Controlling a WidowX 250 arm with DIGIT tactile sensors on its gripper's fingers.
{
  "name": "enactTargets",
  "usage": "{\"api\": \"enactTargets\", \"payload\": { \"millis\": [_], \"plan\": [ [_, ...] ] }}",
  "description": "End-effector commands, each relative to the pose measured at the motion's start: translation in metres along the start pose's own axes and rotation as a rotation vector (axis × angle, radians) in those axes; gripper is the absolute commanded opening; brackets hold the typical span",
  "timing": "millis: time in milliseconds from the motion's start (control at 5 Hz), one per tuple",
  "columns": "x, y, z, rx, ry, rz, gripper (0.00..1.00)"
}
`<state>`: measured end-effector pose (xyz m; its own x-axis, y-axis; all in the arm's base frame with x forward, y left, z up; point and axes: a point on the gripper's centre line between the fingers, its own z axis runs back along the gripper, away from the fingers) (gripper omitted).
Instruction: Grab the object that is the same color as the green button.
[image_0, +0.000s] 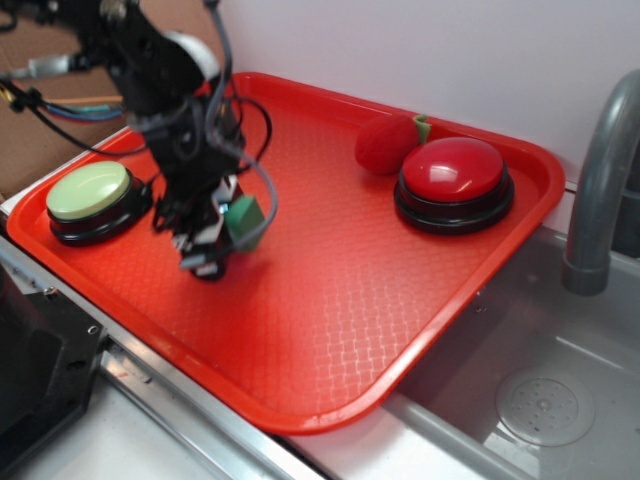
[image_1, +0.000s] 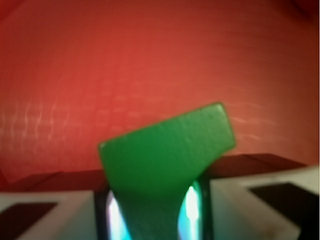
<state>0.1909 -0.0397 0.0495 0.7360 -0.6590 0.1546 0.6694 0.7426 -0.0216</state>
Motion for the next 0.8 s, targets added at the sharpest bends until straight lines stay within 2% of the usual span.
{"api": "enactTargets", "payload": {
  "millis": [0, 200, 400, 600],
  "plan": [
    [0.021, 0.018, 0.089, 0.079, 0.105, 0.494, 0.00],
    [0.014, 0.027, 0.122, 0.100, 0.104, 0.744, 0.00],
    [0.013, 0.030, 0.163, 0.164, 0.081, 0.915, 0.00],
    [0.020, 0.034, 0.166, 0.148, 0.038, 0.912, 0.00]
  ]
}}
